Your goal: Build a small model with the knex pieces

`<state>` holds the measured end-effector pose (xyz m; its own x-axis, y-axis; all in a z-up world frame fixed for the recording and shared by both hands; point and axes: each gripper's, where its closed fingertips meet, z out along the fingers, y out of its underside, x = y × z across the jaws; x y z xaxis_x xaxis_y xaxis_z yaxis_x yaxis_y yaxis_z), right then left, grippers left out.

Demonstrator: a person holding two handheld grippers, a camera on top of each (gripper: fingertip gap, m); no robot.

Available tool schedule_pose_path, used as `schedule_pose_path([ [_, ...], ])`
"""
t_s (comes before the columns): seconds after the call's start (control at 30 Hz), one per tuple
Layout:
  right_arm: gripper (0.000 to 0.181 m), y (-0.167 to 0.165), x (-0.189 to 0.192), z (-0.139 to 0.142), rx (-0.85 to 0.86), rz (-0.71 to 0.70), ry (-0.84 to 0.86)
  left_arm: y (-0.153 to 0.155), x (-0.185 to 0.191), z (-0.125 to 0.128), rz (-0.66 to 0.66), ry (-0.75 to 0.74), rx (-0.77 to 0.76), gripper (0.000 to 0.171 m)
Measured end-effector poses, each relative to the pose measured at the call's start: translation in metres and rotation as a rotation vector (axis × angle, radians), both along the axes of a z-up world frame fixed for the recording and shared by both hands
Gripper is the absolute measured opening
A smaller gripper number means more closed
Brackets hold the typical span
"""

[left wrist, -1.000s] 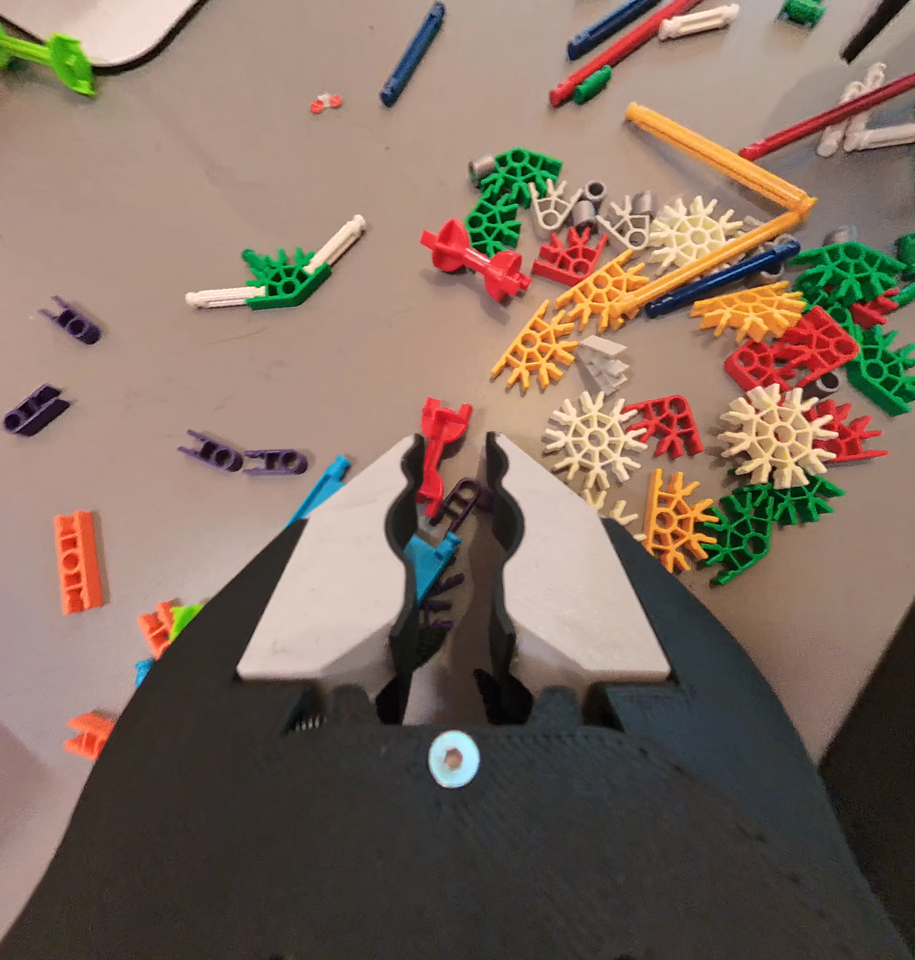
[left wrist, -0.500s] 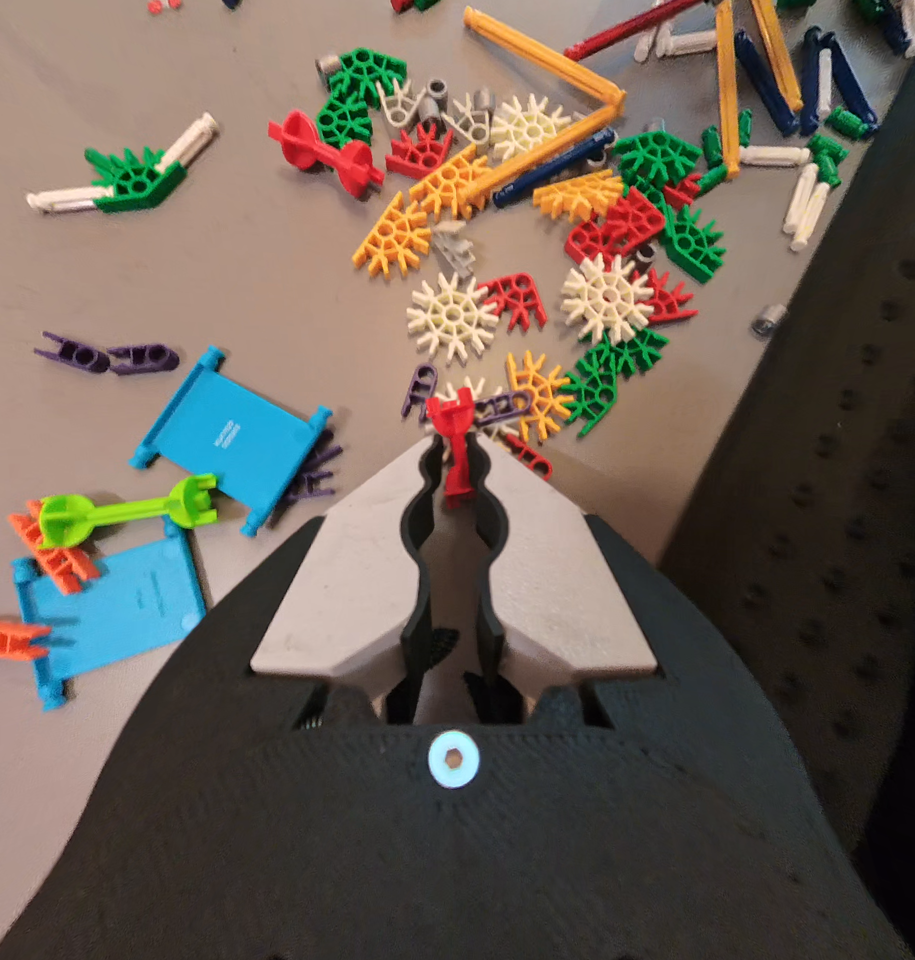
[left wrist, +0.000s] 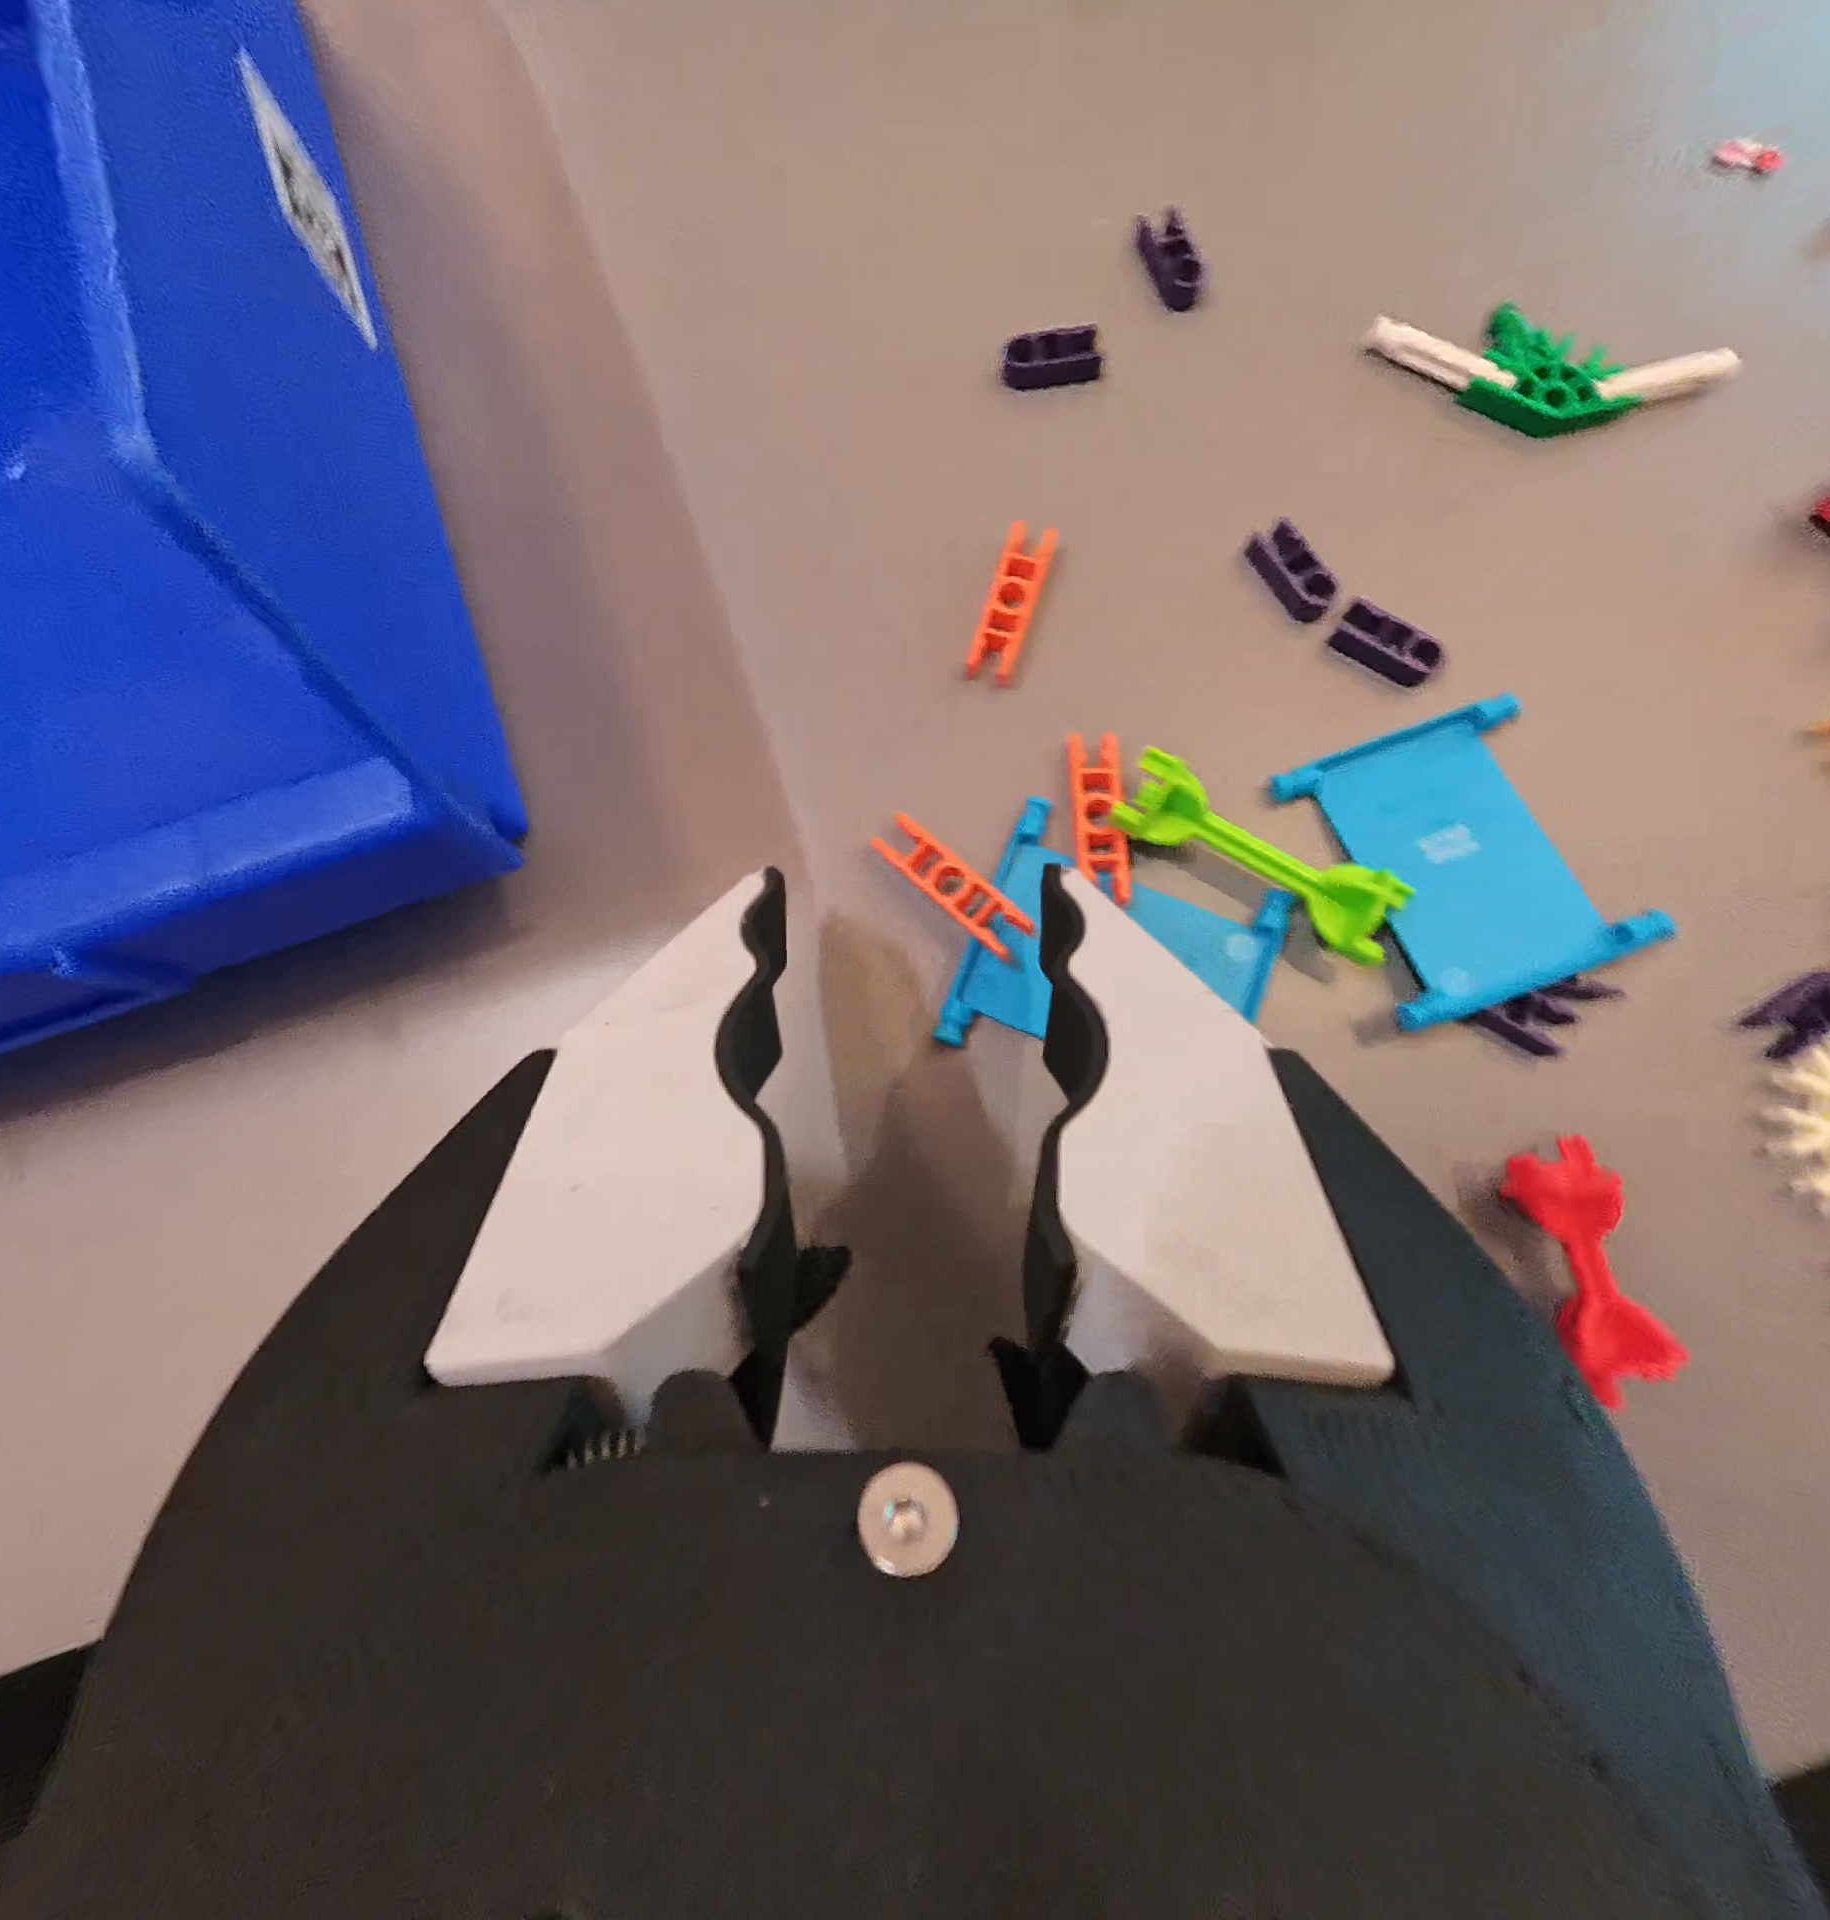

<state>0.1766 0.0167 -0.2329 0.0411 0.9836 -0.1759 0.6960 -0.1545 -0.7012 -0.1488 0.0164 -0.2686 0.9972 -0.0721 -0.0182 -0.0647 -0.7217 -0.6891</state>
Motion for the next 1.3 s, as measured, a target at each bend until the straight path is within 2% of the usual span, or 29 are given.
schedule_pose_path([
  [0.17,0.038,0.000,0.007,0.000,-0.004,-0.029,0.000,0.012,-0.004,-0.015,0.048,-0.104,-0.010,0.034],
  [0.23,0.038,-0.001,0.009,-0.001,-0.009,-0.042,0.001,0.015,-0.003,-0.016,0.042,-0.107,0.008,0.021],
  [0.37,0.038,-0.002,0.011,-0.004,-0.016,-0.056,-0.002,0.018,0.001,-0.017,0.015,-0.106,0.018,0.008],
  [0.5,0.038,-0.002,0.008,-0.003,-0.014,-0.057,0.000,0.019,0.005,-0.014,-0.021,-0.091,0.038,0.007],
  [0.7,0.038,0.000,-0.002,0.004,-0.005,-0.042,0.018,0.020,0.010,0.005,-0.090,-0.038,0.128,0.007],
  [0.8,0.038,0.001,-0.009,0.006,0.005,-0.024,0.020,0.019,0.020,0.016,-0.168,0.001,0.181,0.007],
  [0.97,0.036,0.003,-0.024,0.015,0.033,0.012,0.034,0.016,0.030,0.022,-0.240,0.065,0.186,0.007],
  [1.13,0.036,0.005,-0.031,0.018,0.047,0.035,0.034,0.034,0.031,0.028,-0.267,0.055,0.194,0.007],
  [1.3,0.036,0.005,-0.028,0.017,0.041,0.028,0.031,0.050,0.049,0.026,-0.380,0.137,0.169,0.007],
])
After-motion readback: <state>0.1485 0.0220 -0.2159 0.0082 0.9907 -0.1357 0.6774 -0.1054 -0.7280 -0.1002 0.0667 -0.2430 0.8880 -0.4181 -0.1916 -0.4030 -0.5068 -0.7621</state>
